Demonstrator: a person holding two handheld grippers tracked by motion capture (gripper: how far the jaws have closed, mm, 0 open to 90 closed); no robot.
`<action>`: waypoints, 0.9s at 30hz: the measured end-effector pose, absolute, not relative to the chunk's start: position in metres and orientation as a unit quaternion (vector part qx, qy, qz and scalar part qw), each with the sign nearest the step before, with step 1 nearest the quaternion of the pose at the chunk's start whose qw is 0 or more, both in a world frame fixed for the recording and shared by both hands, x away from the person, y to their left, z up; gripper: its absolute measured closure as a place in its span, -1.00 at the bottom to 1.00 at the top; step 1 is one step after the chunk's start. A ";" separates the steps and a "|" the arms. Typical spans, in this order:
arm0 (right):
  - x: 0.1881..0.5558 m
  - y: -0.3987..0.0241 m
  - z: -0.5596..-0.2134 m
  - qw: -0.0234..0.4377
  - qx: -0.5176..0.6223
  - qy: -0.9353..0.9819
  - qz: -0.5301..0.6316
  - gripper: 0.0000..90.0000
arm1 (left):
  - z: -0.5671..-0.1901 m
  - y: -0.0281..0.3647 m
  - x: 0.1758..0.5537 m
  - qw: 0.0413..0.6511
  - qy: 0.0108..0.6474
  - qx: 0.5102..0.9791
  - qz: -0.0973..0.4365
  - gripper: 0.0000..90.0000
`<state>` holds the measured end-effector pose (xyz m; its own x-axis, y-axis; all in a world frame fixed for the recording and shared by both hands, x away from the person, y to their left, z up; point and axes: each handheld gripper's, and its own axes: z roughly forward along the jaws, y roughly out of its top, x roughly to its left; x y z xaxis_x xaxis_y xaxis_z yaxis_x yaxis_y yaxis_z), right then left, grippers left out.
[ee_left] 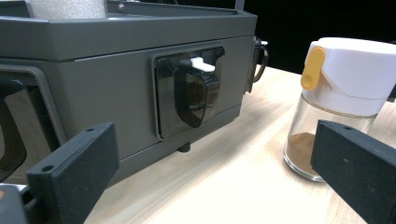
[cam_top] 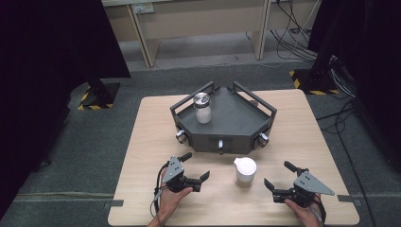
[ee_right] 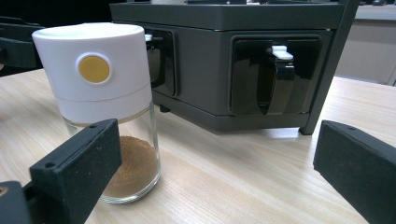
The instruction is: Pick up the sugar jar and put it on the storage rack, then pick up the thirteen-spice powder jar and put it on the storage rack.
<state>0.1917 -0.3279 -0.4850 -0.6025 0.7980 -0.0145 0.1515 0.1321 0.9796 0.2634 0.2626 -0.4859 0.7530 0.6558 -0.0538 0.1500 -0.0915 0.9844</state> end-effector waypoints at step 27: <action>0.192 -0.327 -0.484 0.285 0.336 0.699 0.564 -0.97 | -0.488 0.263 0.264 0.610 0.287 0.710 0.204 -0.98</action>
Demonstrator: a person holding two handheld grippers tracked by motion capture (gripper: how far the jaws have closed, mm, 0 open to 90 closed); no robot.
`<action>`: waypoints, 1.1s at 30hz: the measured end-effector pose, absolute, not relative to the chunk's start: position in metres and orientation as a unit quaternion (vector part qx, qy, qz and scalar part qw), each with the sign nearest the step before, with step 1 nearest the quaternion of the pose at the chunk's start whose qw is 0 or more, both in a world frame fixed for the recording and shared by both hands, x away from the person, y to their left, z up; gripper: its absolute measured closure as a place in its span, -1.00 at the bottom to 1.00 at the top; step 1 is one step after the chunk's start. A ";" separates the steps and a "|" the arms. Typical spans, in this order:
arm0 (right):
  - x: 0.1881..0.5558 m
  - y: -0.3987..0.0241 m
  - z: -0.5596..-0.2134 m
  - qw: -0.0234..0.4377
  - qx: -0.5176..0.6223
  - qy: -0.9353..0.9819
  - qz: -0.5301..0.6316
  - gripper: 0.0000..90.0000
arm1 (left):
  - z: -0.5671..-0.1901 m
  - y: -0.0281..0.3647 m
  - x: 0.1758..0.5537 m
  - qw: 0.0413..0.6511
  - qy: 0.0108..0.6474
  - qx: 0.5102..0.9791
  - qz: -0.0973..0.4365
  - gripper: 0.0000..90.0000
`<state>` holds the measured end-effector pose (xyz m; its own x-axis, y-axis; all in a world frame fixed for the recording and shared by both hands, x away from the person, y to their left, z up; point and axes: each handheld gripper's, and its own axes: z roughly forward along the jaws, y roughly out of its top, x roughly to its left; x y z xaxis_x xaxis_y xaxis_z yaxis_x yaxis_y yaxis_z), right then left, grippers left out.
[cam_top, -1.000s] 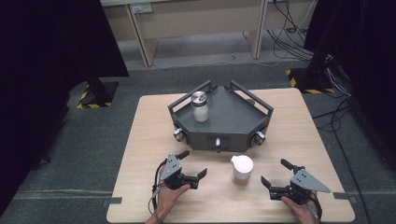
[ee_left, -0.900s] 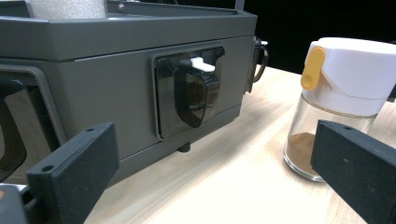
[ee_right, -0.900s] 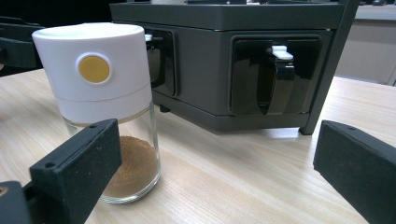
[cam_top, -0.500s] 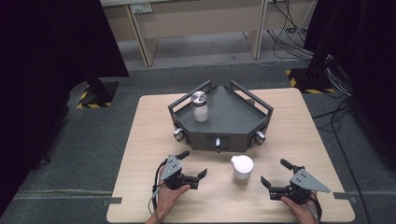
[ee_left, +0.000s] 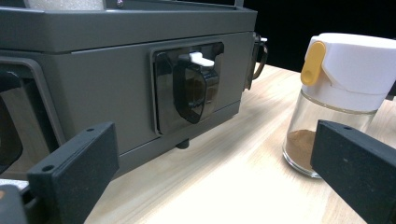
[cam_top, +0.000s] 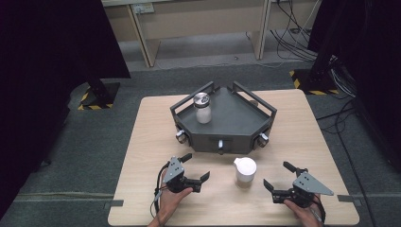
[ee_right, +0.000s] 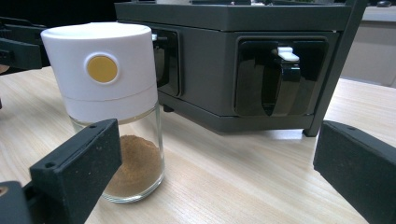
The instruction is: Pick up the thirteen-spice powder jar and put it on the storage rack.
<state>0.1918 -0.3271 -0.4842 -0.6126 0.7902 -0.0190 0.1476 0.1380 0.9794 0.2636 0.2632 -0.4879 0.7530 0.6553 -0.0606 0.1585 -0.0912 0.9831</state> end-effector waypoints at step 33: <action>0.191 -0.315 -0.482 0.266 0.301 0.714 0.574 -0.97 | -0.489 0.262 0.263 0.609 0.283 0.712 0.203 -0.98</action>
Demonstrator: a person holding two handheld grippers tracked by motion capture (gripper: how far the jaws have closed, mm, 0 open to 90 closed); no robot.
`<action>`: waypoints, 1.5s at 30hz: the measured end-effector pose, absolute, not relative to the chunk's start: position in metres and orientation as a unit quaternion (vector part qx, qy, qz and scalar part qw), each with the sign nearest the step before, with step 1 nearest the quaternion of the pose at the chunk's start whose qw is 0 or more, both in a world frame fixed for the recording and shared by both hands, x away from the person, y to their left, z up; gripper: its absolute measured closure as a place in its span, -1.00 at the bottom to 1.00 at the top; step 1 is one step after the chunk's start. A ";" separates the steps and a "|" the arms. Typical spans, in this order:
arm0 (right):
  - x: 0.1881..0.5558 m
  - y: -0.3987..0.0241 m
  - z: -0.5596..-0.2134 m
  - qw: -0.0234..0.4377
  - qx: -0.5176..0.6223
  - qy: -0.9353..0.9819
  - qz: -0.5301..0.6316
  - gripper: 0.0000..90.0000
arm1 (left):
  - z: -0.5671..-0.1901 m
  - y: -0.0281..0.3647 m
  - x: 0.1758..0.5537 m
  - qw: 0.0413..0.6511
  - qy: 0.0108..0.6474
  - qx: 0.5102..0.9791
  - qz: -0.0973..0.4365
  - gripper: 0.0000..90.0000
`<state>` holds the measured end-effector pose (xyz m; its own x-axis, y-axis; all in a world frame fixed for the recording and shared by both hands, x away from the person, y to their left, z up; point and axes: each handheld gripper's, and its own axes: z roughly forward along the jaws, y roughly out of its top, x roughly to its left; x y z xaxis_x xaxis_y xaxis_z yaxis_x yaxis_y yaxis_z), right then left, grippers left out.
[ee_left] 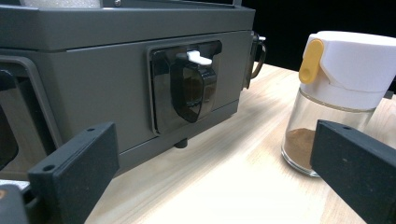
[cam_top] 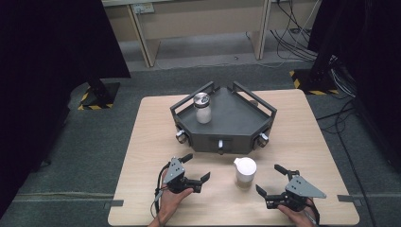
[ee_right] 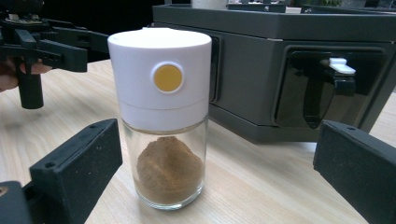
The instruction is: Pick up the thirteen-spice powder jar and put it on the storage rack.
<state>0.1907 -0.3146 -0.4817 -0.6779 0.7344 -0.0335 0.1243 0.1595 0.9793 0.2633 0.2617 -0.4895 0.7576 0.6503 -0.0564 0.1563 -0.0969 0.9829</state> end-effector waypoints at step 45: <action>0.218 -0.275 -0.482 0.237 0.271 0.734 0.576 -0.90 | -0.491 0.260 0.265 0.608 0.281 0.715 0.198 -0.98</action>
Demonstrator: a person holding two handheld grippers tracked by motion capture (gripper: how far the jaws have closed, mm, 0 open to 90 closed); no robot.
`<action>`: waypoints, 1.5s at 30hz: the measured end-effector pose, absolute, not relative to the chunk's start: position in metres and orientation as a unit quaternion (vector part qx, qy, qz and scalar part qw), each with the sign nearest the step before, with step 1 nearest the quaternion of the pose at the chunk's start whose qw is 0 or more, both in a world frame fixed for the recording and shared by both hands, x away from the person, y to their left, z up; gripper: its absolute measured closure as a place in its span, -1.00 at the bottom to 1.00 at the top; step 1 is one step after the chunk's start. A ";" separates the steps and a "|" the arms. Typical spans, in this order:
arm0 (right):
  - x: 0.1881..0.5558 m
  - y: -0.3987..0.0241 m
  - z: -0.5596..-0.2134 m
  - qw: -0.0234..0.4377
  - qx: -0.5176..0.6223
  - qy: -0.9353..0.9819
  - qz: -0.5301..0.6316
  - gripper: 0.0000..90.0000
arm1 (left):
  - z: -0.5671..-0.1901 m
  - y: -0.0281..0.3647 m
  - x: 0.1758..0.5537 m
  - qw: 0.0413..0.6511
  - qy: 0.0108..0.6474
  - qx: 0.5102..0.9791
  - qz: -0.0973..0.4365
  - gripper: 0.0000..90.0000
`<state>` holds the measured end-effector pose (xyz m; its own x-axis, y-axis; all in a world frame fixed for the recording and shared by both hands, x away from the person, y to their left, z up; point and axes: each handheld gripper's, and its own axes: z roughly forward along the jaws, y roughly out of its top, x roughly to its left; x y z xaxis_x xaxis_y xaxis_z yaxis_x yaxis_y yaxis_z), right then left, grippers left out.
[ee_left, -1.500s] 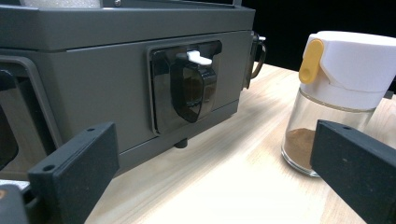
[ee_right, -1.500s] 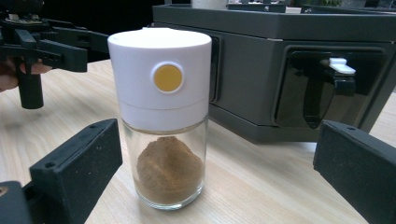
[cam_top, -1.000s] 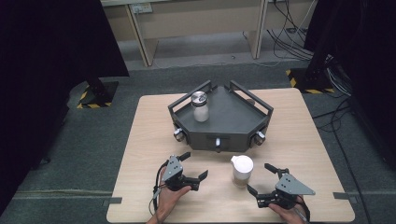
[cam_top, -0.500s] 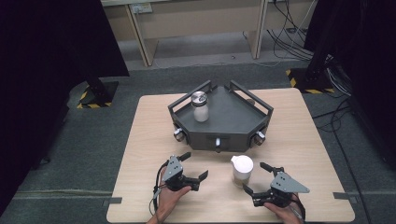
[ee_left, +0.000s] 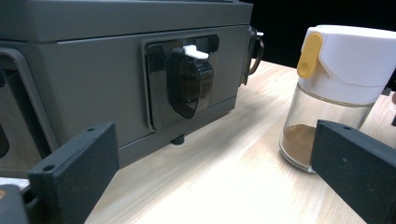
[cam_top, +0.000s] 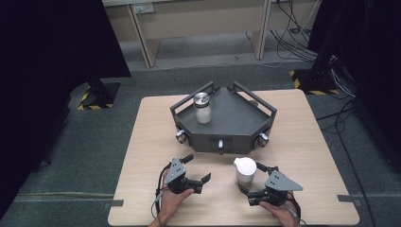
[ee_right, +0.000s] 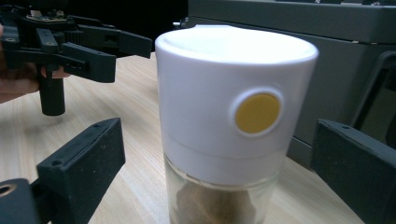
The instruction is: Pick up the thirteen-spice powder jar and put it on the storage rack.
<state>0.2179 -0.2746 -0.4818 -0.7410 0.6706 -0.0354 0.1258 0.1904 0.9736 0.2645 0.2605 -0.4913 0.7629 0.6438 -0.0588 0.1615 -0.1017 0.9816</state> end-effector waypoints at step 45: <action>0.223 -0.260 -0.474 0.252 0.280 0.743 0.554 -0.32 | -0.492 0.261 0.266 0.608 0.283 0.716 0.194 -0.97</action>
